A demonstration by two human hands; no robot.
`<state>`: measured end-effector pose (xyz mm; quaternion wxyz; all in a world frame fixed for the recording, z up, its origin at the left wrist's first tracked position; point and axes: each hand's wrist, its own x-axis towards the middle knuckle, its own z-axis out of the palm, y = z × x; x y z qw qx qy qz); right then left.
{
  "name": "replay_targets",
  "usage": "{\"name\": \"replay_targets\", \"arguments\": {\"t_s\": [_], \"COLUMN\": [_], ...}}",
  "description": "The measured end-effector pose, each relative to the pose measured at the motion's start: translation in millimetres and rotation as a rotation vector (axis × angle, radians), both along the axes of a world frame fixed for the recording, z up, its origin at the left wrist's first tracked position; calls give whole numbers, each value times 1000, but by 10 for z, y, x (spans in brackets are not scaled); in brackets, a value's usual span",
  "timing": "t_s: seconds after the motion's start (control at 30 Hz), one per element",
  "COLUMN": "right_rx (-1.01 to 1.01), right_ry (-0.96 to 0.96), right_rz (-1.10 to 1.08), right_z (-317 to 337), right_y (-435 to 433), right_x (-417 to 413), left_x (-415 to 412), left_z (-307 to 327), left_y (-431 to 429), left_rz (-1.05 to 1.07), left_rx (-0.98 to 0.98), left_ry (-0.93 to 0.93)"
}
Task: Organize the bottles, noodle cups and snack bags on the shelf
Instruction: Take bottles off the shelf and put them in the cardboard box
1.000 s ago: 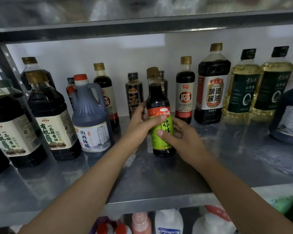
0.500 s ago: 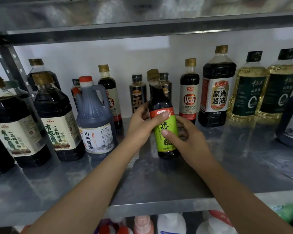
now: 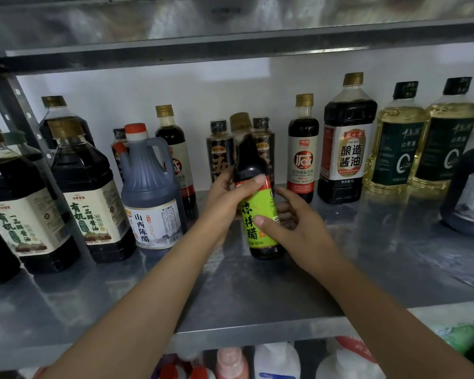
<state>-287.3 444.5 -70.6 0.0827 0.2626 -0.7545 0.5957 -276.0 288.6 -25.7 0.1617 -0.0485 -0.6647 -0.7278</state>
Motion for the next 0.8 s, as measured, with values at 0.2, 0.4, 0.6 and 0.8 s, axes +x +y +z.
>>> {"name": "replay_targets", "arguments": {"t_s": [0.2,0.4,0.6,0.8], "right_rx": [-48,-164,-150,-179], "right_ry": [-85,-189,-160,-155], "right_rz": [11,145,153,181], "right_z": [80,71,64,68], "right_y": [-13,-8,-11,5], "right_x": [56,38,38,47], "left_x": [-17,-16,-32,-36], "left_z": [-15,-14,-39,-53], "left_y": [-36,-32,-41,-32], "left_rz": [-85,-116,-59,-48], "left_rx": [93,27,25,13], "left_ry": [-31,14,81,111]}}
